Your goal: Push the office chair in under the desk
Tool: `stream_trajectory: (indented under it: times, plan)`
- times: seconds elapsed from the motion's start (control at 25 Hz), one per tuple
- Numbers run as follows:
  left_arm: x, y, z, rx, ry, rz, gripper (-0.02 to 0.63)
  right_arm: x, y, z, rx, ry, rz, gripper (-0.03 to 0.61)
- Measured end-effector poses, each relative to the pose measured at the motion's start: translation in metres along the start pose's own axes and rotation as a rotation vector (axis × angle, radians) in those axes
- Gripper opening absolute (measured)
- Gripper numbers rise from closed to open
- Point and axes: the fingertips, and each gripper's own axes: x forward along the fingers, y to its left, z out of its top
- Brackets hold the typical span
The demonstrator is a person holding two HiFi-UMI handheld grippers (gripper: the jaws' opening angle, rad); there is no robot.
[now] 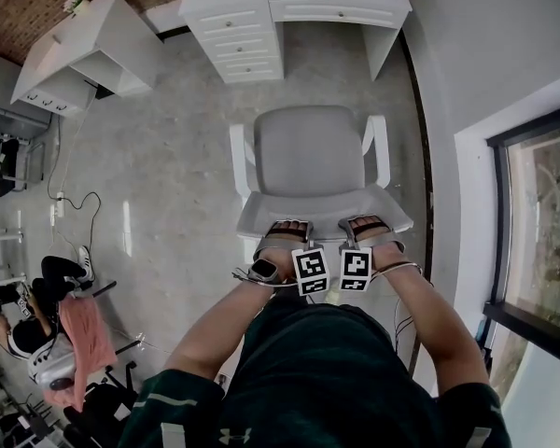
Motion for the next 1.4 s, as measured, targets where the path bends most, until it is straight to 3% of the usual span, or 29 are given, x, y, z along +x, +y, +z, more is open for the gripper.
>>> stream_trajectory:
  times: [0.2,1.08,1.4]
  plan:
    - [0.008,0.014,-0.002,0.054,0.007,0.104,0.008,0.009,-0.015,-0.006,0.034,0.032,-0.059,0.008]
    - [0.035,0.082,-0.005,0.131,-0.034,0.033,0.008,0.039,-0.072,-0.030,0.201,0.123,-0.062,0.008]
    - [0.057,0.121,0.017,0.146,-0.039,0.041,0.008,0.056,-0.102,-0.064,0.222,0.132,-0.065,0.009]
